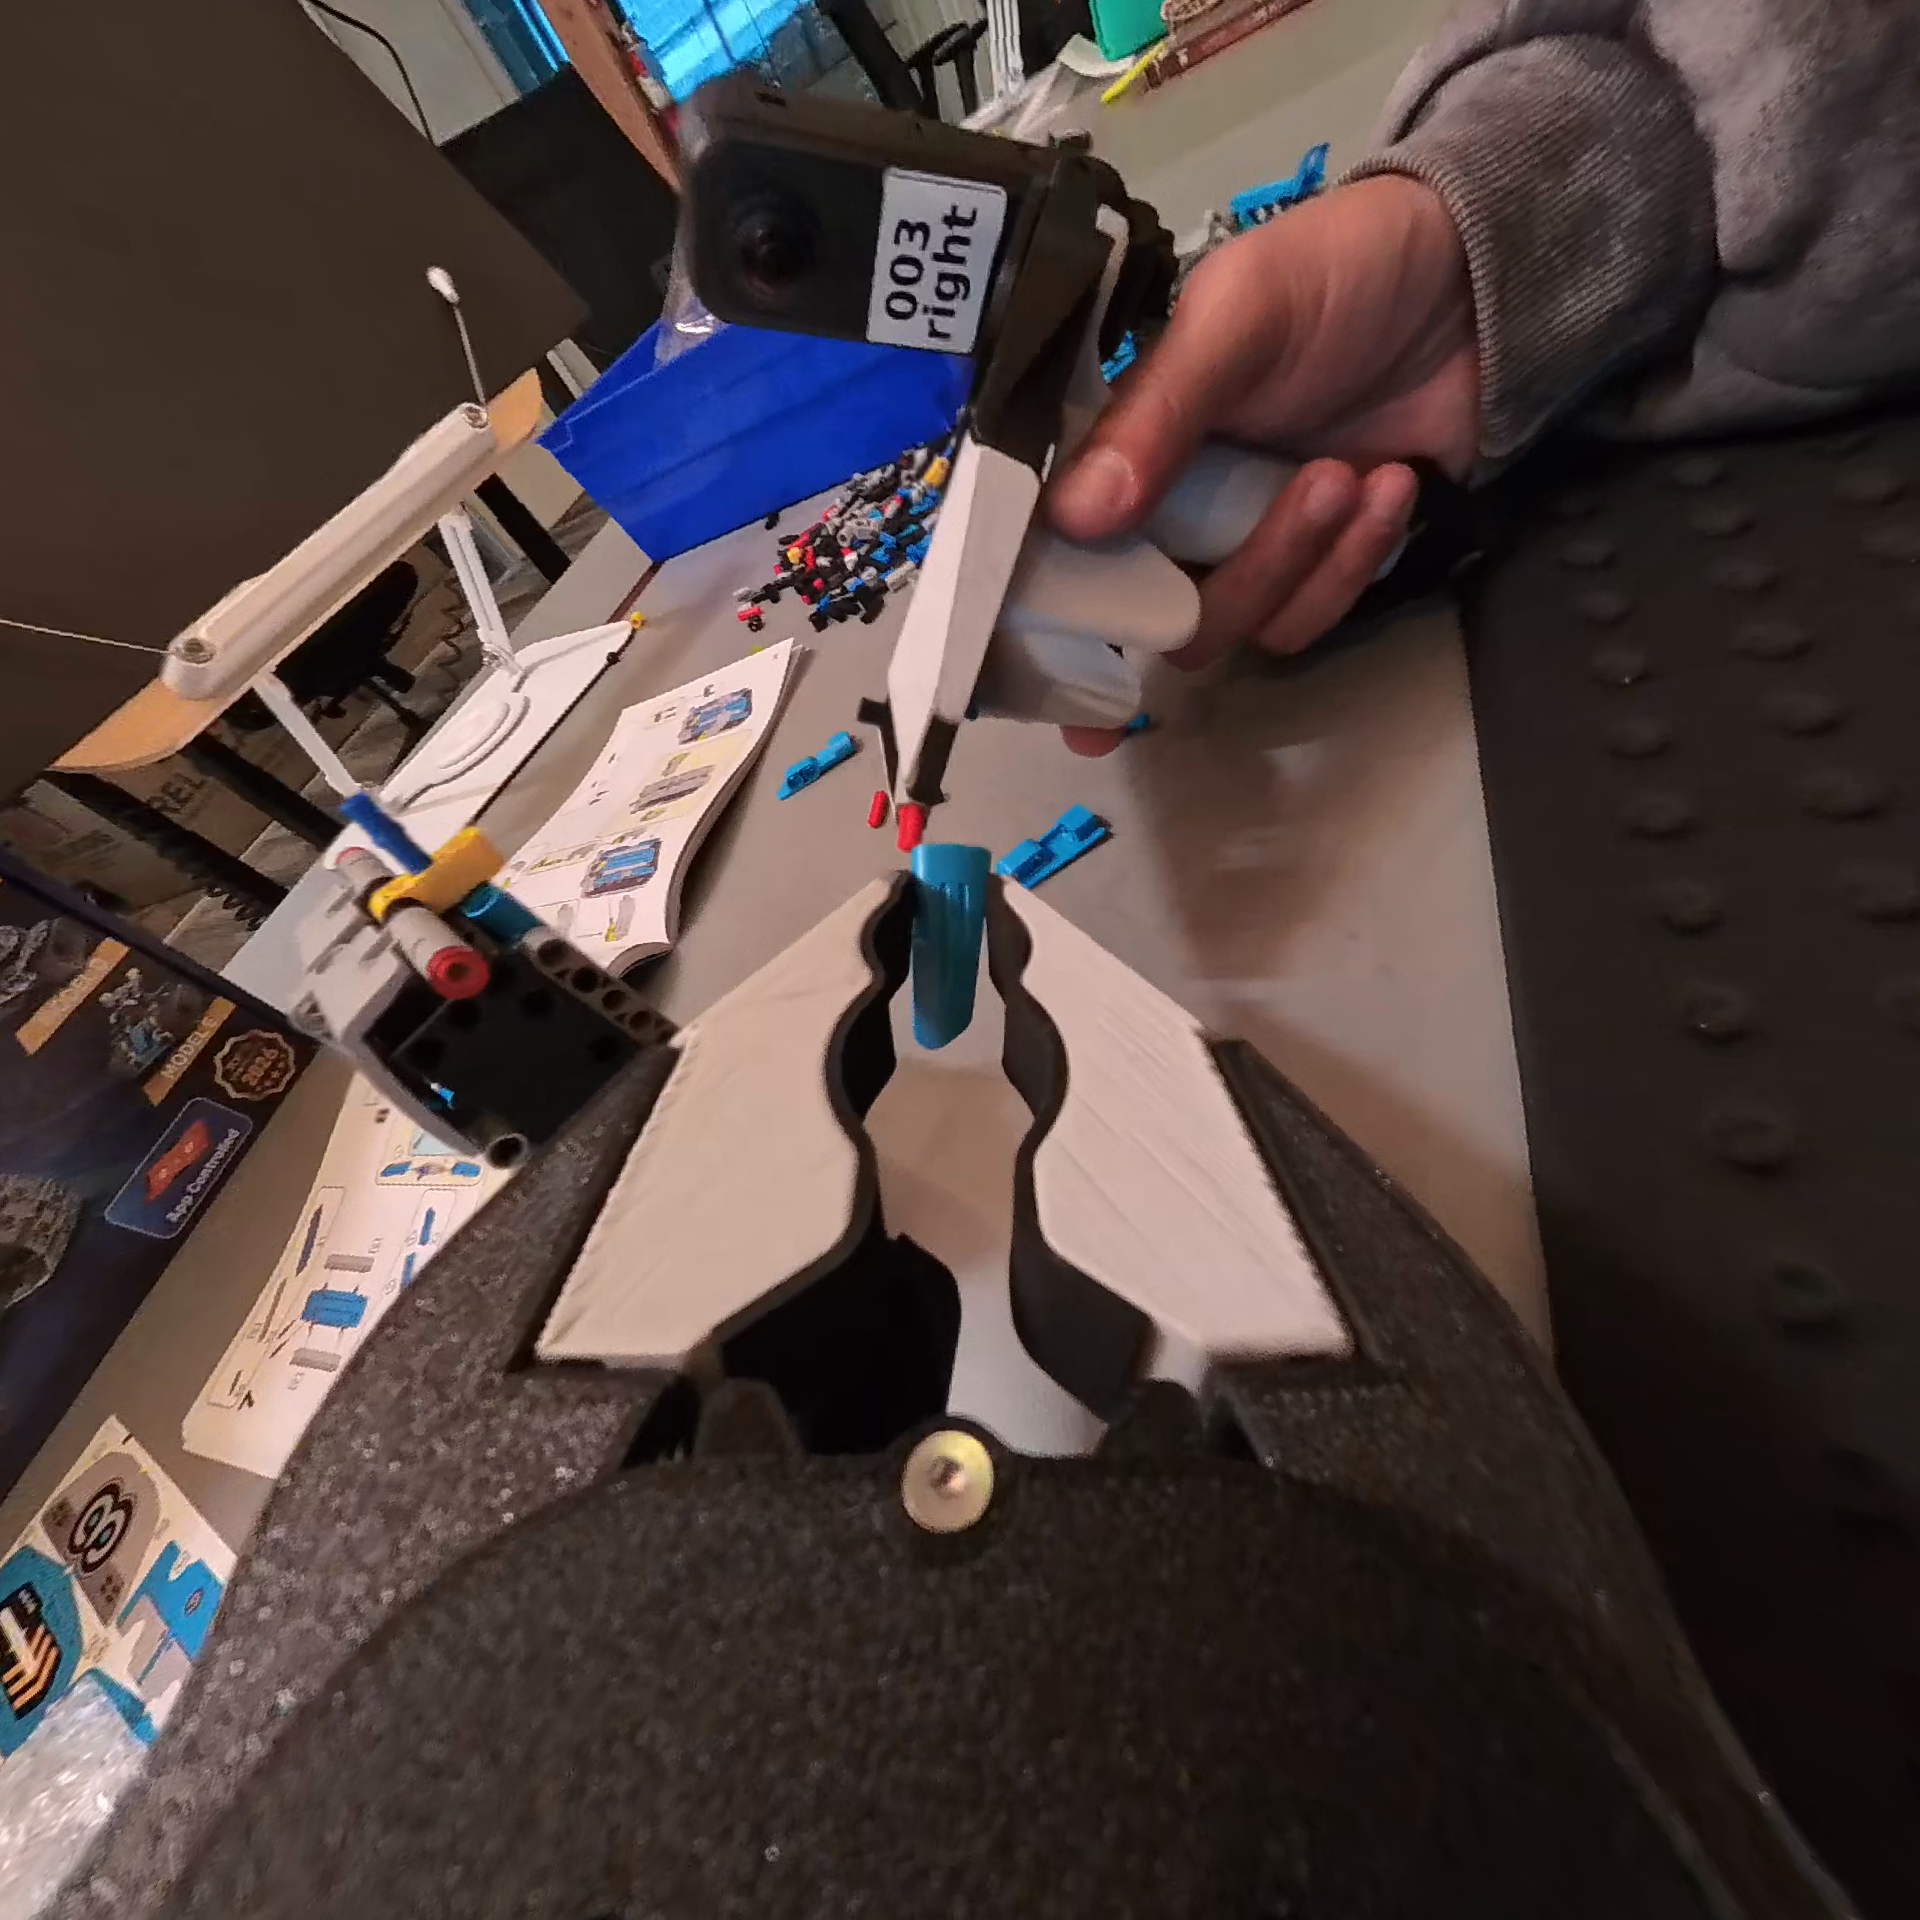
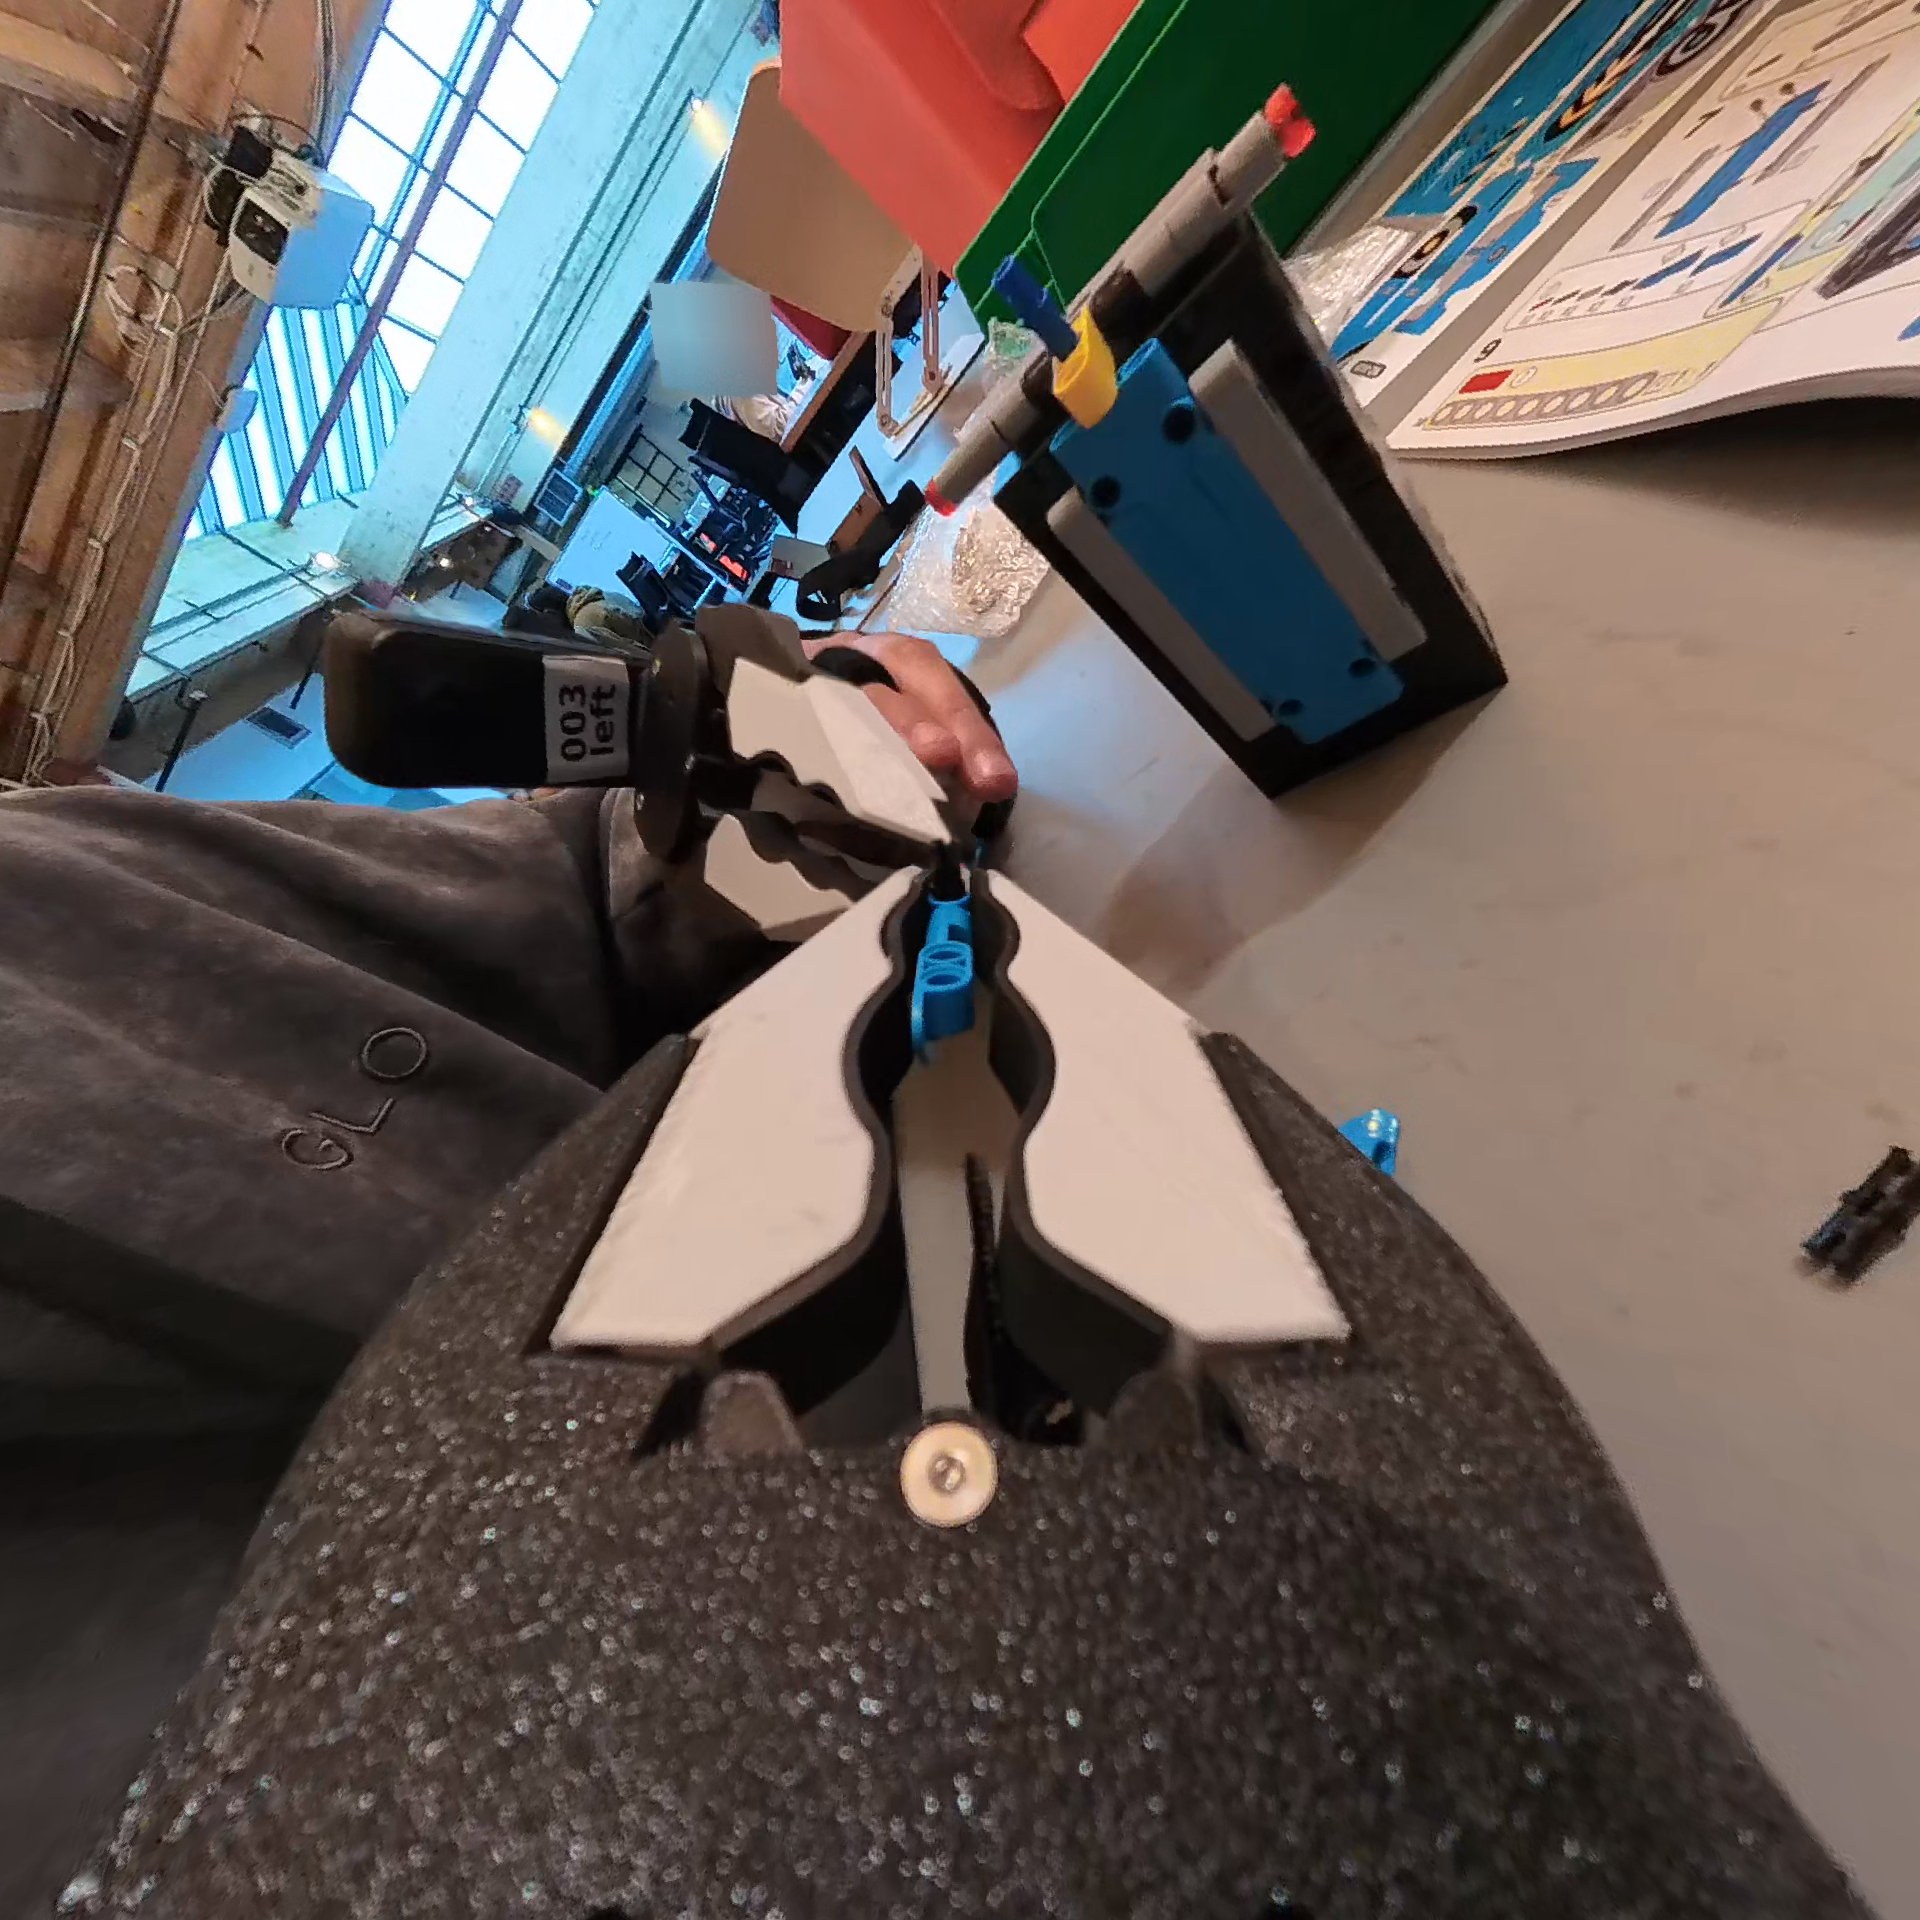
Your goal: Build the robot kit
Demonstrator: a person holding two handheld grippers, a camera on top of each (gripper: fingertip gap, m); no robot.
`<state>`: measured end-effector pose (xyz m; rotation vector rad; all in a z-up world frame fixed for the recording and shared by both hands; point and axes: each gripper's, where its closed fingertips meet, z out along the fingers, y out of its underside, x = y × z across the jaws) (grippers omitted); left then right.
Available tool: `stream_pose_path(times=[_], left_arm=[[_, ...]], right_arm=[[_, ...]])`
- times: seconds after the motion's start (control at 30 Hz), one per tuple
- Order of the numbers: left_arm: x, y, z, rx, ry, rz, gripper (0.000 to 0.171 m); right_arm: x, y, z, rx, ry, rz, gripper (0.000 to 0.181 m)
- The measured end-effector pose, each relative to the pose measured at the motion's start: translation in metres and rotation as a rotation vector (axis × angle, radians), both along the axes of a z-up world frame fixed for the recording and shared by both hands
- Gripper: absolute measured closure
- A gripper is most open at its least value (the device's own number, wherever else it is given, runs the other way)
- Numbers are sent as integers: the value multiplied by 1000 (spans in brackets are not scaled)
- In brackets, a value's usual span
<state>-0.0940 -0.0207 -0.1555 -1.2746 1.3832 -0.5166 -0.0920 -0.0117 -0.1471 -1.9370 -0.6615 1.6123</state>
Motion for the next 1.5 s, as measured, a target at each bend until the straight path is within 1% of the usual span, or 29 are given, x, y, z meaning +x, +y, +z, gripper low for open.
stream_pose_path(times=[0.23,0.5,0.63,0.97,1.07,1.23,1.37,1.5], left_arm=[[-1,2,-2,-4,13,10,159],[-1,1,-4,0,23,3,159],[-1,1,-6,-4,36,8,159],[-1,1,-6,-33,28,-8,159],[-1,-1,-5,-71,21,-30,159],[0,-2,-7,-82,30,-40,159],[0,-1,-11,-79,55,-31,159],[1,1,-24,-7,143,-13,159]], right_arm=[[0,-1,-4,22,-37,2,175],[0,-4,-6,-43,-5,25,175],[0,-2,-9,-41,-21,15,175],[0,-3,-8,-29,-23,15,175],[-1,-5,-8,-13,-28,26,175],[-1,-6,-9,-53,-14,41,175],[0,-5,-12,-64,-36,31,175],[1,-4,-25,-120,-79,28,175]])
